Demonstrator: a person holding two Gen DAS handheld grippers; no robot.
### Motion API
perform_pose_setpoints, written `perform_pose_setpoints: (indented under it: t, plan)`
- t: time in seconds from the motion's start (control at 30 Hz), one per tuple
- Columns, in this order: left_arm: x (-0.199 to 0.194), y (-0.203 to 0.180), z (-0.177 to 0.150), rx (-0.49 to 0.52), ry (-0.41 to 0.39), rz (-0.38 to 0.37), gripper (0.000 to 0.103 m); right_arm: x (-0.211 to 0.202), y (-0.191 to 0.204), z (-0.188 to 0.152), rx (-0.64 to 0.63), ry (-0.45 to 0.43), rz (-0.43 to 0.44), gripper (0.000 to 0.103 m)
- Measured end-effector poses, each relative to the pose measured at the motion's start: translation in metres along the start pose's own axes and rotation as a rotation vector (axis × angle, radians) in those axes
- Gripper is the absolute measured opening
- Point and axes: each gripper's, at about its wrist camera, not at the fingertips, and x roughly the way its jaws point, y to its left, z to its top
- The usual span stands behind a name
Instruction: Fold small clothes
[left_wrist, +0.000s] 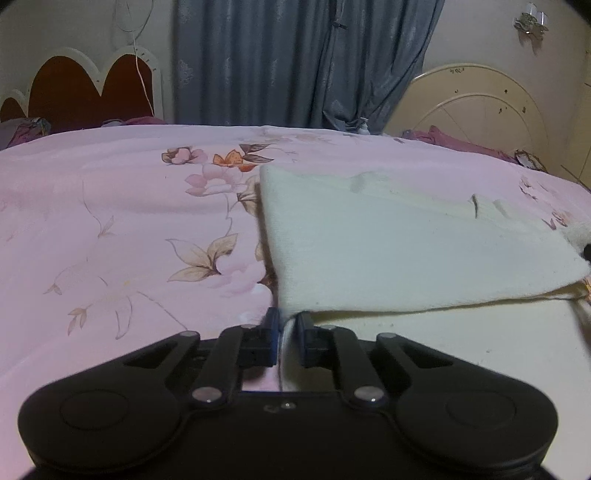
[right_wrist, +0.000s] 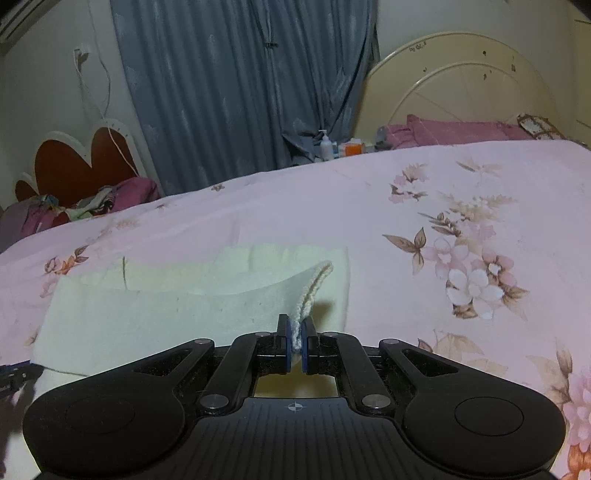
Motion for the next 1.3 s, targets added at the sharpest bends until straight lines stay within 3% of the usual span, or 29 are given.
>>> perform_pose_setpoints:
  t: [0.27, 0.37, 0.4, 0.43, 0.5, 0.53, 0.63, 0.7, 0.87, 0.97, 1.07, 1.2, 1.3]
  plan:
    - [0.0, 0.007, 0.002, -0.036, 0.018, -0.031, 0.01, 0.005, 0.0, -0.007, -0.01, 0.001, 0.008, 0.004]
    - [0.0, 0.007, 0.001, -0.023, 0.019, -0.027, 0.018, 0.015, 0.002, -0.009, -0.053, 0.011, -0.027, 0.004]
    - [-0.003, 0.008, 0.002, -0.019, 0.019, -0.02, 0.027, 0.022, 0.0, -0.01, -0.049, 0.038, -0.056, 0.005]
    - [-0.008, 0.009, 0.003, -0.021, 0.016, -0.017, 0.039, 0.026, -0.004, -0.01, -0.036, 0.067, -0.084, 0.009]
    - [-0.03, 0.014, 0.003, -0.036, -0.06, -0.015, 0.054, 0.01, -0.009, -0.008, -0.02, -0.011, -0.138, 0.043]
    - [-0.038, 0.013, 0.004, -0.036, -0.102, -0.013, 0.055, 0.001, -0.009, -0.007, -0.02, -0.046, -0.13, 0.044]
    - [-0.044, -0.002, 0.013, -0.018, -0.159, -0.059, 0.055, -0.005, -0.005, -0.003, -0.033, -0.051, -0.059, 0.043]
    - [-0.029, -0.022, 0.022, 0.02, -0.138, -0.099, 0.055, 0.005, 0.005, -0.003, -0.067, -0.015, -0.024, 0.029]
    - [0.012, -0.042, 0.024, 0.053, -0.066, -0.106, 0.054, 0.029, 0.039, -0.015, -0.156, 0.051, 0.055, 0.027]
    - [0.019, -0.021, 0.016, 0.026, -0.05, -0.072, 0.054, 0.035, 0.033, -0.023, -0.179, 0.037, 0.001, 0.027]
    - [0.017, -0.006, 0.019, 0.017, -0.035, -0.061, 0.054, 0.038, 0.002, -0.02, -0.073, 0.033, -0.081, 0.027]
    - [0.01, -0.005, 0.04, -0.001, -0.112, -0.079, 0.053, 0.033, 0.004, -0.005, -0.074, -0.02, -0.046, 0.027]
    - [0.029, -0.025, 0.063, 0.061, -0.117, -0.119, 0.057, 0.048, 0.03, 0.005, -0.109, -0.013, 0.015, 0.027]
